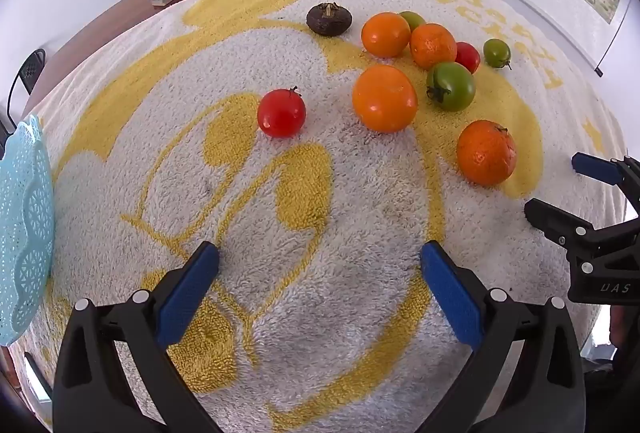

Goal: Organize fruits

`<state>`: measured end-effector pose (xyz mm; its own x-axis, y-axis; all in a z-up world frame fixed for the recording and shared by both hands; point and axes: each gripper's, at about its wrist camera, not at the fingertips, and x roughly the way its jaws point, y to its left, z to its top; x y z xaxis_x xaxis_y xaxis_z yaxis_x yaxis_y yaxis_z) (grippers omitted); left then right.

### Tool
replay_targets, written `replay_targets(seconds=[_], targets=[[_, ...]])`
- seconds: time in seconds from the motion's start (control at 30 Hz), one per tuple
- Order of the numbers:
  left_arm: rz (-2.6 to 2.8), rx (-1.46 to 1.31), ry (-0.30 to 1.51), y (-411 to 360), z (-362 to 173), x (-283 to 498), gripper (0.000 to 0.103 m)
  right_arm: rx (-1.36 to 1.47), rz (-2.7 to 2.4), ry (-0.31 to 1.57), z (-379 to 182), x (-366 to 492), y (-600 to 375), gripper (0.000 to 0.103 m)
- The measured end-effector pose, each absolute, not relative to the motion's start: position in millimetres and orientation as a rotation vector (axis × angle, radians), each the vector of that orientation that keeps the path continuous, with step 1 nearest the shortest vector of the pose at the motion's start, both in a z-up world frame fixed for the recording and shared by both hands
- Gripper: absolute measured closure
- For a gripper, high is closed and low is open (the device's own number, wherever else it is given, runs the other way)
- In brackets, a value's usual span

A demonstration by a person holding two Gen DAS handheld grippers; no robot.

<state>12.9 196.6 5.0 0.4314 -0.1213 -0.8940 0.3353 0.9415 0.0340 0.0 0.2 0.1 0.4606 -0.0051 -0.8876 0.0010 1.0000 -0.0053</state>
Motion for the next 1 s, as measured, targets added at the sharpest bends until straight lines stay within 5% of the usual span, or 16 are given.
replay_targets(seconds=[1.0], targets=[[-0.3, 0.218, 1.064, 198.0, 6.2, 10.2, 0.002, -0.03, 0.037, 1.094, -0.2, 0.9, 1.4, 0.005]])
